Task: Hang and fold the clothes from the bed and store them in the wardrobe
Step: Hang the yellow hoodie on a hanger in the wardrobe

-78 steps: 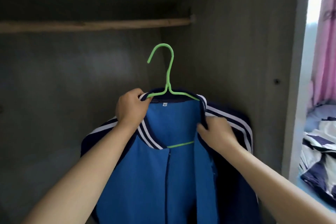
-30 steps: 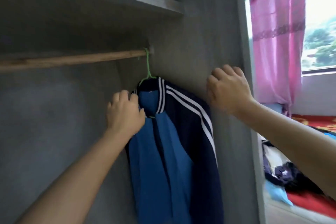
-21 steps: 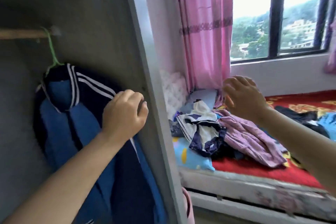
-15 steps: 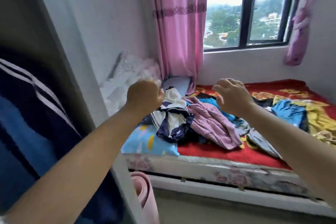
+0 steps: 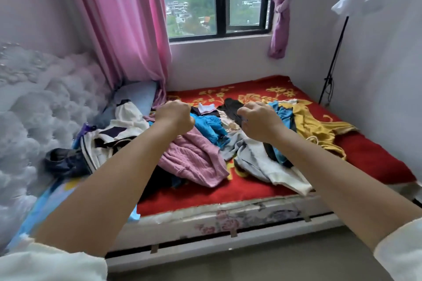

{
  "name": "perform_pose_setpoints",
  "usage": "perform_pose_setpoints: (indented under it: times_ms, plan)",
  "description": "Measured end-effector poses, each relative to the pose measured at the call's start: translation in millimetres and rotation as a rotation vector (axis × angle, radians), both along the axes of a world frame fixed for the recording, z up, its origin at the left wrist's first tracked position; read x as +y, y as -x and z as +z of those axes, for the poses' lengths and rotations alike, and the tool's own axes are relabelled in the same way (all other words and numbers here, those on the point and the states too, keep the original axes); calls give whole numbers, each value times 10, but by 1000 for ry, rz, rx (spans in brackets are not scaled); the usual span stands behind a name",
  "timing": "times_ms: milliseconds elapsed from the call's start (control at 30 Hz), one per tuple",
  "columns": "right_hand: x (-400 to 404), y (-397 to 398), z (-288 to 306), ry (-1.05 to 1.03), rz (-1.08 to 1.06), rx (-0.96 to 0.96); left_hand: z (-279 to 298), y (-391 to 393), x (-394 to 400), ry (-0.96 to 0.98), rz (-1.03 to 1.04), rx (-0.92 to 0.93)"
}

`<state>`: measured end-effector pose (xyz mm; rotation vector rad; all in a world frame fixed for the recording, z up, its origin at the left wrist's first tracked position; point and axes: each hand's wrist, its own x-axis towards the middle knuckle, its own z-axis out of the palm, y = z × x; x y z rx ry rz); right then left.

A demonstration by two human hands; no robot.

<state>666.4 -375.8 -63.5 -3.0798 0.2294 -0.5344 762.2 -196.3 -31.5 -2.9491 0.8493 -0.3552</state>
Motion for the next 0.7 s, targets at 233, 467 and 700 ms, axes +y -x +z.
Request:
perform_pose_setpoints:
  times_ms: [233, 467, 700]
  plan:
    - [-994, -958, -326, -136, -157, 186, -535, -1380, -790, -80, -6, 230]
    - [-1999, -1505, -1179, -388, -334, 387, -1406, -2175, -1521, -162, 18, 518]
    - [-3064, -2124, -2179, -626, -467, 608, -2249, -2739, -2313, -170, 98, 722]
